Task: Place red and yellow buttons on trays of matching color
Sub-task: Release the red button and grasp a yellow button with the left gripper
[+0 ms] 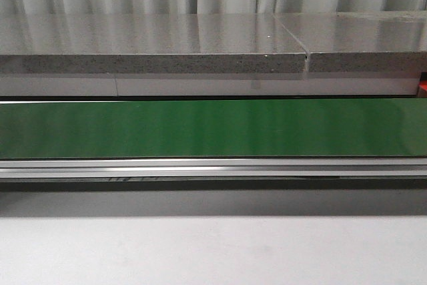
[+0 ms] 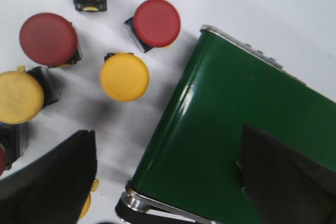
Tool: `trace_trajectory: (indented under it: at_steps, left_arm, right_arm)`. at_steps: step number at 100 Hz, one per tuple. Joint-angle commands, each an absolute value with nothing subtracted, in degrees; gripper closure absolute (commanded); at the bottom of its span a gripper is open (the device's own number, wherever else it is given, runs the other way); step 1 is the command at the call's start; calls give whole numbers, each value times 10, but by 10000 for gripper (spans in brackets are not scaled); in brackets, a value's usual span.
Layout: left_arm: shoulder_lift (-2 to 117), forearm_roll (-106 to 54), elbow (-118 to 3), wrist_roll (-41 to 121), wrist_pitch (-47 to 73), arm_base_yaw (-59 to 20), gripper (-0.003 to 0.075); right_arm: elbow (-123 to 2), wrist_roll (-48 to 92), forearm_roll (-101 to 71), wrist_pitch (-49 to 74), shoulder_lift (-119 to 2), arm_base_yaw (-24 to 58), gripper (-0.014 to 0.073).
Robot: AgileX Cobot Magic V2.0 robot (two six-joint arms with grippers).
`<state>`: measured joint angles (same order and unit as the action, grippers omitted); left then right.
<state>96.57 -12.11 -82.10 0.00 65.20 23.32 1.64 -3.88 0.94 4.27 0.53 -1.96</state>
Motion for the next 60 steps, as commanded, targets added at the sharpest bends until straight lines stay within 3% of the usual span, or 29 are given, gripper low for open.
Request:
trace_trajectory:
  at_steps: [1,60]
  left_arm:
    - [968,-124,-838,-12,650,235,176]
    - [1053,-111,-838,-106,608,238,176]
  right_arm:
    - [7,-36,14,-5,11,-20,660]
    - [7,-36,14,-5,11,-20,660]
